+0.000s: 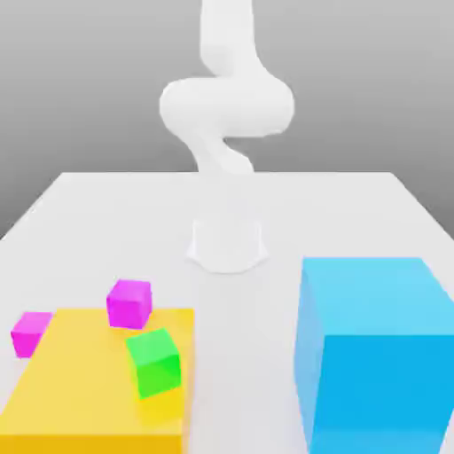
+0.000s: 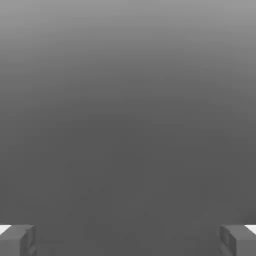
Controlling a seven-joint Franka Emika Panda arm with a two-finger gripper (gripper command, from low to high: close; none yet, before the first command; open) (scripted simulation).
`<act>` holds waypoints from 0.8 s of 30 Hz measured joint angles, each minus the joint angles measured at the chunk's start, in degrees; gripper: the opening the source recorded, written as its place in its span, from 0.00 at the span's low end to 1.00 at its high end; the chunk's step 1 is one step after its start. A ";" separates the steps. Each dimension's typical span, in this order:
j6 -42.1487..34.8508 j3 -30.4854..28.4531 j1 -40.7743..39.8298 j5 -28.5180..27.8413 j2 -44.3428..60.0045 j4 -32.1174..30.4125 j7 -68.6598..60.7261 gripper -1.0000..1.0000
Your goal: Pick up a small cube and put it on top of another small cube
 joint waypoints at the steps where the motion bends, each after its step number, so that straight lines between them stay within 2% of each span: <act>1: 0.88 0.41 1.27 0.52 1.24 -0.84 -0.81 0.50; 16: 14.99 9.09 19.65 6.48 20.57 -14.90 -11.96 0.50; 24: 22.88 16.34 27.73 6.08 30.90 -22.66 -15.33 0.50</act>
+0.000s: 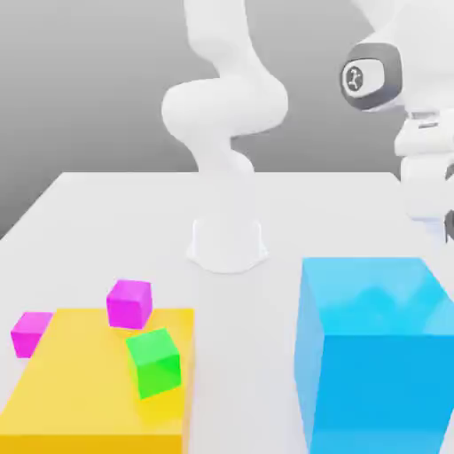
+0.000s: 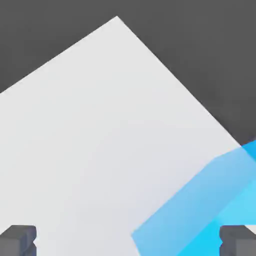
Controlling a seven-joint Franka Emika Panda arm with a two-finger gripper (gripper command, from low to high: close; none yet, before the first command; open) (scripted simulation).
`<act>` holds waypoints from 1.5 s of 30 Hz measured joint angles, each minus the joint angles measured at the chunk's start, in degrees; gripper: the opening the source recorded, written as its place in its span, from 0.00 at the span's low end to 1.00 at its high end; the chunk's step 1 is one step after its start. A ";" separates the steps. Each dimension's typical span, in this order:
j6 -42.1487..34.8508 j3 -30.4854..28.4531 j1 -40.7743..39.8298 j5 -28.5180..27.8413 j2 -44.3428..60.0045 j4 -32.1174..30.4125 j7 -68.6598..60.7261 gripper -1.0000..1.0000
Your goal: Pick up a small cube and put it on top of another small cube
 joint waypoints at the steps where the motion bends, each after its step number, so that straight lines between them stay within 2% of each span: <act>1: 1.00 1.05 0.80 -0.47 1.30 -0.97 -0.12 0.50; 4: 4.24 3.56 2.45 -2.72 5.35 -4.31 0.06 0.50; 8: 8.64 1.48 -0.41 -4.59 9.85 -10.14 -0.38 0.50; 10: 11.29 0.45 -1.10 -8.98 13.32 -10.17 2.39 0.50; 13: 15.93 -5.72 2.94 -17.86 19.39 -9.10 8.57 0.50; 16: 20.98 -13.71 10.28 -21.22 25.51 -8.03 11.40 0.50; 17: 21.88 -14.97 11.45 -21.81 26.59 -7.85 11.95 0.00; 24: 21.72 -14.97 11.38 -22.14 26.39 -7.87 12.16 0.00; 26: 19.16 -11.79 8.64 -19.98 23.26 -8.43 10.30 0.00; 29: 14.46 -7.62 6.32 -12.83 17.31 -9.61 5.02 0.00; 32: 9.49 -7.03 7.65 -6.67 11.28 -10.80 0.72 0.00; 38: -4.60 -12.54 10.25 7.23 3.66 -9.88 -15.90 0.00; 45: -22.38 -20.34 12.22 19.37 -4.07 -8.13 -33.95 0.00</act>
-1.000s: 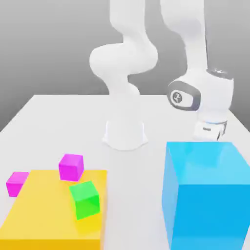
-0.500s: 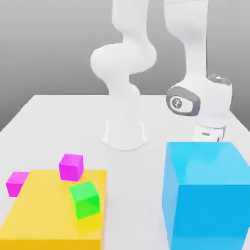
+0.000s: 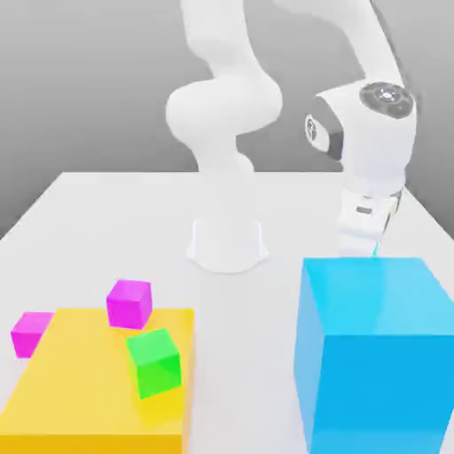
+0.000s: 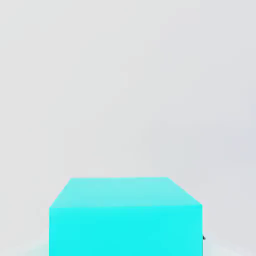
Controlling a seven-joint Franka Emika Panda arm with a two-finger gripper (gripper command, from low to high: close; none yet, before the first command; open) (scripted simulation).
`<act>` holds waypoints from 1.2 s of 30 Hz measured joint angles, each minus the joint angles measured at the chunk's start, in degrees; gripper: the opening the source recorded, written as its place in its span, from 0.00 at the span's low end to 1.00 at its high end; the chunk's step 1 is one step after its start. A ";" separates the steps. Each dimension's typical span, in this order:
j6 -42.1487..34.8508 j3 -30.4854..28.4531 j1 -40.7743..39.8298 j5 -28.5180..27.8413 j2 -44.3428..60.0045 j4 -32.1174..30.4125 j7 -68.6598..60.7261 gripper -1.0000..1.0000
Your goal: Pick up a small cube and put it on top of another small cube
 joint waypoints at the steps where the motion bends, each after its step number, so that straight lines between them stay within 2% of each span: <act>1: -2.54 -1.25 0.23 1.69 -1.05 0.40 -2.38 0.00; 7: -15.08 -10.34 0.05 12.11 -5.89 4.84 -14.93 0.00; 12: -15.32 -21.95 -7.78 14.98 -3.33 11.35 -23.14 0.00; 15: -12.91 -27.38 -12.85 13.87 -0.72 14.16 -25.82 0.00; 21: -5.57 -35.56 -22.73 7.43 5.08 17.53 -28.09 0.00; 27: 4.06 -41.39 -31.34 -6.46 11.39 16.54 -28.63 0.00; 34: 14.22 -45.30 -41.65 -25.00 15.28 14.17 -25.26 0.00; 36: 15.72 -44.71 -43.57 -26.20 16.05 14.30 -24.82 0.00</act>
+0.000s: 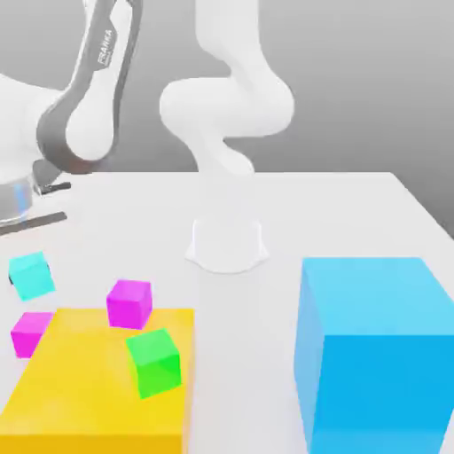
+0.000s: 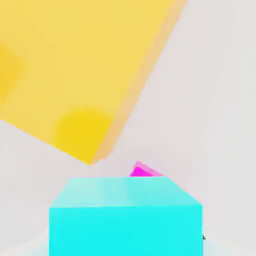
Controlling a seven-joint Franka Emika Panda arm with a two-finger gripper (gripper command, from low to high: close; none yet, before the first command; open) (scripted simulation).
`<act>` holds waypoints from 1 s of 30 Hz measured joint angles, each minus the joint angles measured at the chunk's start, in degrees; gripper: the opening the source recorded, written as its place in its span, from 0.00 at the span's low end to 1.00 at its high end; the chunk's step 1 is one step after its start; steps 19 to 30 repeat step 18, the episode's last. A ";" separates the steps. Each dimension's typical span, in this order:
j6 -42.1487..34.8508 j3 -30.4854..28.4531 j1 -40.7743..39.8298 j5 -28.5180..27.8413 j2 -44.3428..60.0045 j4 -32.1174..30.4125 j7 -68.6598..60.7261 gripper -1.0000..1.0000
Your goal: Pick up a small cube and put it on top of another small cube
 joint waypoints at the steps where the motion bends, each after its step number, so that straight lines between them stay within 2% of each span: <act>1: 0.48 0.30 -0.68 0.28 0.44 0.12 -0.26 0.00; 7: 3.39 3.38 -0.15 6.19 4.53 0.65 -4.58 0.00; 15: 8.40 11.11 -5.51 20.40 12.91 0.92 -14.83 0.00; 16: 8.97 12.31 -6.44 21.94 13.82 0.93 -15.95 1.00; 30: 8.97 12.31 -6.44 21.94 13.82 0.93 -15.95 1.00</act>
